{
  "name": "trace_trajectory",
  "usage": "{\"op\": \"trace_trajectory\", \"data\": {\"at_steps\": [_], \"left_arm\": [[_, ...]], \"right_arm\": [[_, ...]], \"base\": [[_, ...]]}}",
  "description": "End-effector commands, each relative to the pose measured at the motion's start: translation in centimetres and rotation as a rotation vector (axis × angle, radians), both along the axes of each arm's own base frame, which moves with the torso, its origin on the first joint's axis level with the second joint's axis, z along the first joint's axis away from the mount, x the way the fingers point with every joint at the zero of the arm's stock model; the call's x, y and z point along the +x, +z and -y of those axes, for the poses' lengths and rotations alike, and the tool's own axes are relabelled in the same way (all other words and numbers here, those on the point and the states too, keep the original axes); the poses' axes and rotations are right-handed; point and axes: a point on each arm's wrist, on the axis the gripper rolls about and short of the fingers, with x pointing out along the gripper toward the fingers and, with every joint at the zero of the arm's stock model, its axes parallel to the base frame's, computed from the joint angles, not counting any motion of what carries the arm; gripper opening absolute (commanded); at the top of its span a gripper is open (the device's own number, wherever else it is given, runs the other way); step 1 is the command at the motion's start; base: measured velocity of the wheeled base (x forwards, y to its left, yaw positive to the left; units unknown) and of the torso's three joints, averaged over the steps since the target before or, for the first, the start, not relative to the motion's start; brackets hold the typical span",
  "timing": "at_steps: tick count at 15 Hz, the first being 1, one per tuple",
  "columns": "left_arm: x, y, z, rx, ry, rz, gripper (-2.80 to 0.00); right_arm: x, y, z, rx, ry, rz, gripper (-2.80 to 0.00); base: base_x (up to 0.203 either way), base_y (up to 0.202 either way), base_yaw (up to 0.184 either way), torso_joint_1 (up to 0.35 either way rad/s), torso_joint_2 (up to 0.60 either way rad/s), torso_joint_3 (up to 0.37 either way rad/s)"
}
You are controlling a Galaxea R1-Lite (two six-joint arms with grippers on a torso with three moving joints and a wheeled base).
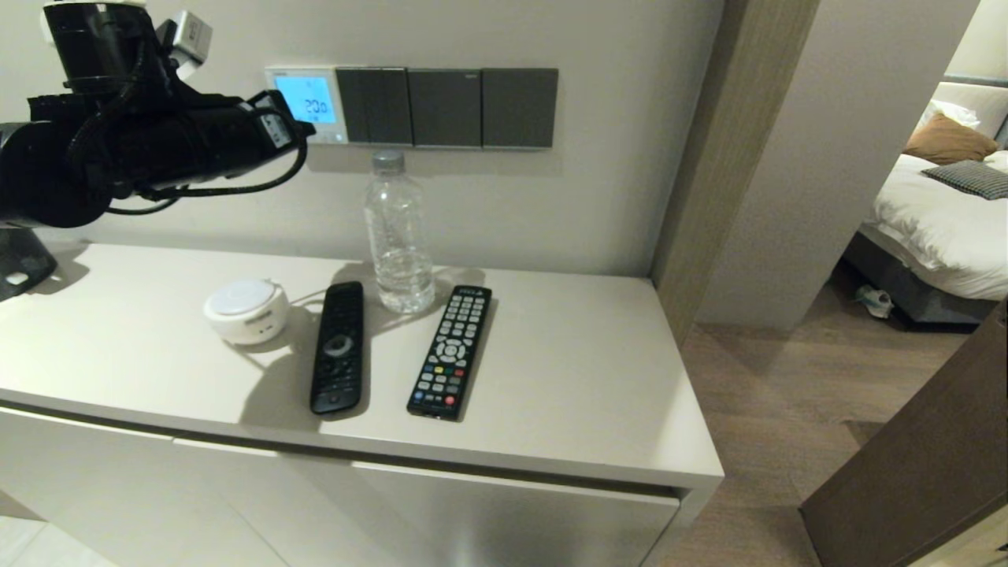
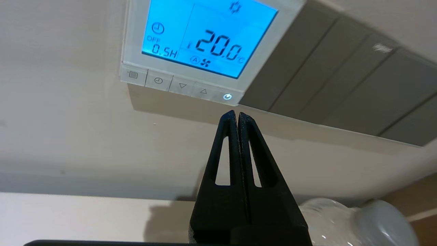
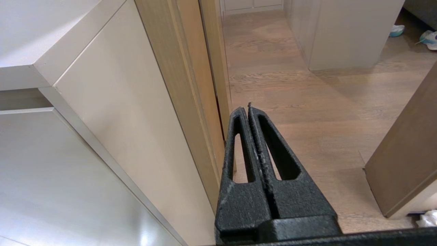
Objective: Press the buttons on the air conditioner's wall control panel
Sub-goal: Turn off the central air conditioner
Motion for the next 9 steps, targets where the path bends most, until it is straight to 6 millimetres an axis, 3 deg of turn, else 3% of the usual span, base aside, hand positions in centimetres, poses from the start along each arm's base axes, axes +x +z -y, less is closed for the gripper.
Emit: {"op": "trace_trajectory", "data": {"at_steps": [1, 9], "left_arm": [[1.3, -0.7, 0.2, 0.000, -0.001, -0.011, -2.80], [3.5, -2.2, 0.9, 0.004, -0.009, -0.035, -2.80]], "right_arm": [[0.0, 0.0, 0.0, 0.000, 0.000, -0.003, -2.80], [0.0, 0.0, 0.0, 0.000, 0.000, -0.003, -2.80]], "base": [[0.000, 0.000, 0.000, 0.000, 0.00, 0.000], [0.000, 0.000, 0.000, 0.000, 0.00, 0.000]]}}
